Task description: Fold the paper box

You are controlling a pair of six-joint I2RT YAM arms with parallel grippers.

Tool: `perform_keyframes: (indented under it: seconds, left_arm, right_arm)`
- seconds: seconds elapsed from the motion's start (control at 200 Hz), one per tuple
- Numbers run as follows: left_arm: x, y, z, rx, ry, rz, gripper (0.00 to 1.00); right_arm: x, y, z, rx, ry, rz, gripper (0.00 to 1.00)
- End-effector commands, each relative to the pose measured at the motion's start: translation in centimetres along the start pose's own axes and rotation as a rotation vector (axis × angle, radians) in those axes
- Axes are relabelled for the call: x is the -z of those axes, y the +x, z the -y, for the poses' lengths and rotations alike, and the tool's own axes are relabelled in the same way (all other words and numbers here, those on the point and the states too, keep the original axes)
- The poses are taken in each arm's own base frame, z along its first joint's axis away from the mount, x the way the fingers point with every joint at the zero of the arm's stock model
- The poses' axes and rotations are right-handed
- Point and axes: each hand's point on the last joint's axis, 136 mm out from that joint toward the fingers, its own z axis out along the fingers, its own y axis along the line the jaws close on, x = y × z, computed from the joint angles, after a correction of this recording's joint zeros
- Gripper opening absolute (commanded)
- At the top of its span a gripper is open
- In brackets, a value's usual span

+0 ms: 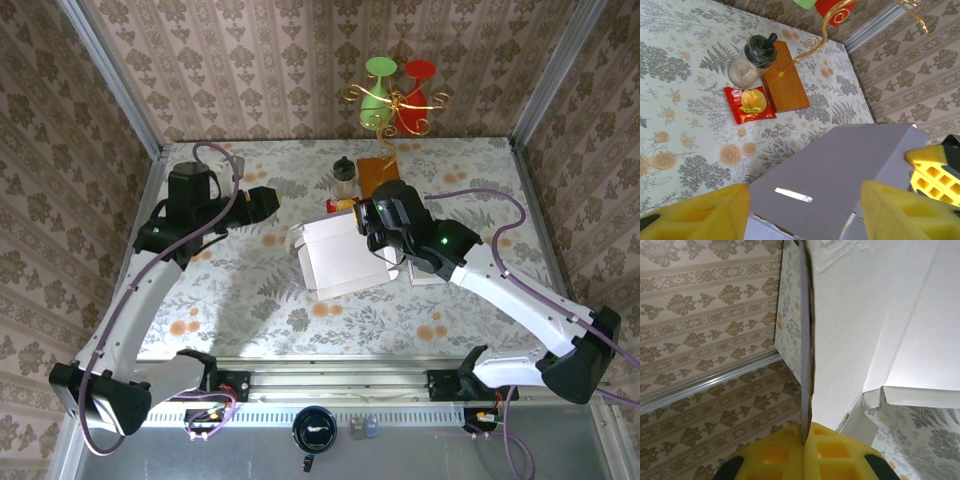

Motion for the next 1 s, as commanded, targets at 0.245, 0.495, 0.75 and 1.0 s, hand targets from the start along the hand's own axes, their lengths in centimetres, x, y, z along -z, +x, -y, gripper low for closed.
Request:
perform_keyframes:
  seconds: [0.245, 0.495, 0.75, 1.0]
  left_arm:
    - [-1.5, 2.0, 2.7, -0.030, 0.036, -0.143, 0.58]
    - [-3.0, 4.4, 3.3, -0.048, 0.017, -0.253, 0.58]
    - [-4.2, 6.0, 3.2, -0.025, 0.006, -0.312, 0.58]
    - [-4.8, 7.0, 3.3, 0.021, 0.021, -0.334, 0.57]
  right_arm:
    - [-2.2, -1.0, 0.7, 0.008, -0.017, 0.006, 0.00]
    - [-3.1, -1.3, 2.1, -0.003, 0.004, 0.005, 0.00]
    - [-3.6, -1.3, 2.7, -0.010, 0.011, -0.003, 0.00]
    - [-4.0, -1.1, 2.9, -0.012, 0.014, -0.013, 0.00]
